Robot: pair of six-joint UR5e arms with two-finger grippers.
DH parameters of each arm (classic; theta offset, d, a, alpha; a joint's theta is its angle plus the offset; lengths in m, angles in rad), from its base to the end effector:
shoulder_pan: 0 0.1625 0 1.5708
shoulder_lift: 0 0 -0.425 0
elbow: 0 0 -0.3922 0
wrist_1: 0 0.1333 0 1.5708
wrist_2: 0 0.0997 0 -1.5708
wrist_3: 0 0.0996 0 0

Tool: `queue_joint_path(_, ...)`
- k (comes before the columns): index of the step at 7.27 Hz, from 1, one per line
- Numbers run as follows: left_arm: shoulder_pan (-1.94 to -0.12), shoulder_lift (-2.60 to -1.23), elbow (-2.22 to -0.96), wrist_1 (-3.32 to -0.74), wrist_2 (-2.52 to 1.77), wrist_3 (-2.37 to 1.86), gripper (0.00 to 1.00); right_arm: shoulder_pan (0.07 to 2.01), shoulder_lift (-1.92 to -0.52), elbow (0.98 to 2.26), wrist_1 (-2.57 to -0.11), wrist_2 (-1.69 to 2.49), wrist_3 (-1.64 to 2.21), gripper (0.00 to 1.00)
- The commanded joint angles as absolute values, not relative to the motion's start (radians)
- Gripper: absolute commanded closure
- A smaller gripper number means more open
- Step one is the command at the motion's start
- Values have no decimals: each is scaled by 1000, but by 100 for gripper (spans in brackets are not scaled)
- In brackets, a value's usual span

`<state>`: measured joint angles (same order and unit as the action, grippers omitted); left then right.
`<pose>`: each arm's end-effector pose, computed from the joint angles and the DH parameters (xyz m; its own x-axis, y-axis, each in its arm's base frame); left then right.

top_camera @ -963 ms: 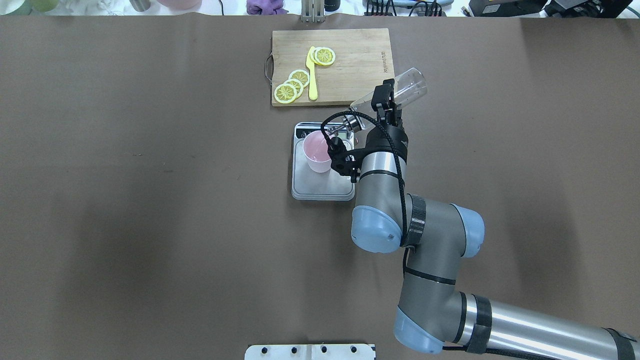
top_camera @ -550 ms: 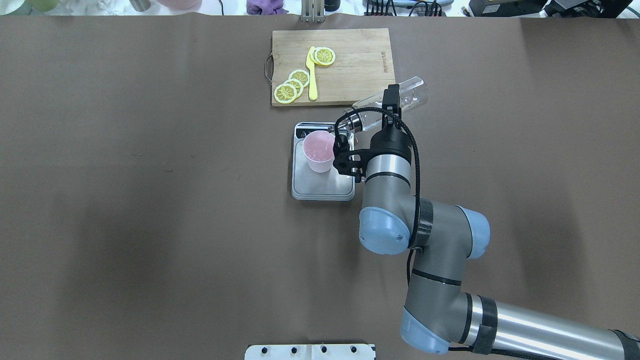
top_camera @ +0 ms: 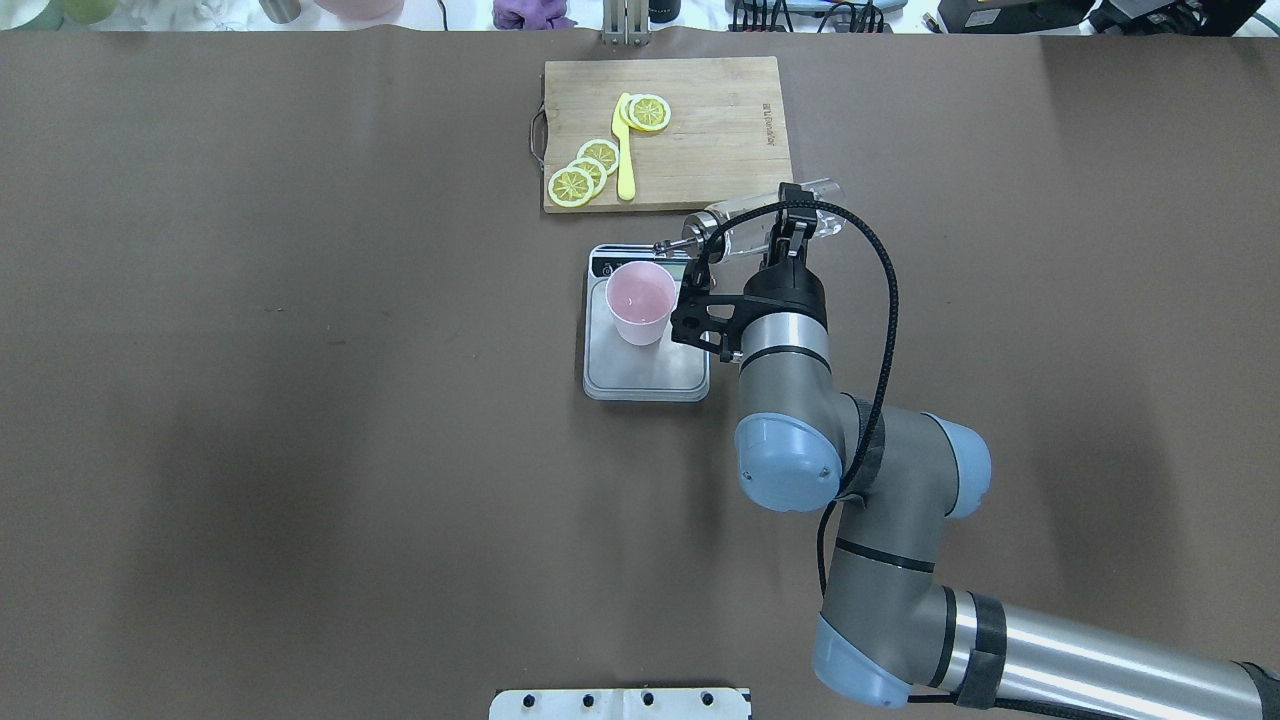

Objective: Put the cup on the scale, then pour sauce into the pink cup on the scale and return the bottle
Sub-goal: 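Turn the bottle upright and carry it back with the right gripper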

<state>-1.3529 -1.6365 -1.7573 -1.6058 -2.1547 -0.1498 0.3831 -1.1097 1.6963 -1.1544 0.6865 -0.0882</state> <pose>0.0374 -0.5313 0.5402 0.8030 0.1894 -0.5651 -0.0885 0.9755 0.2012 -0.4988 -0.4278 0.2759 0.7945 -0.3605 -0.4886 0.5710 0.1699 0.8032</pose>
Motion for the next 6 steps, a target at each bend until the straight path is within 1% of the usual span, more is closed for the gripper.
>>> queue_joint_path(1, -1361, -1632, -1787, -1594, -2177, -150, 2, 420, -1214, 1774, -1086, 783, 85, 100)
queue_joint_path(3, -1361, -1632, -1784, -1594, -2177, -150, 2, 501, -1323, 1776, -880, 917, 245, 100)
queue_joint_path(5, -1359, -1632, -1782, -1594, -2177, -150, 2, 590, -1370, 1776, -819, 1076, 460, 100)
queue_joint_path(6, -1359, -1632, -1782, -1594, -2177, -150, 2, 606, -1417, 1775, -787, 1097, 577, 100)
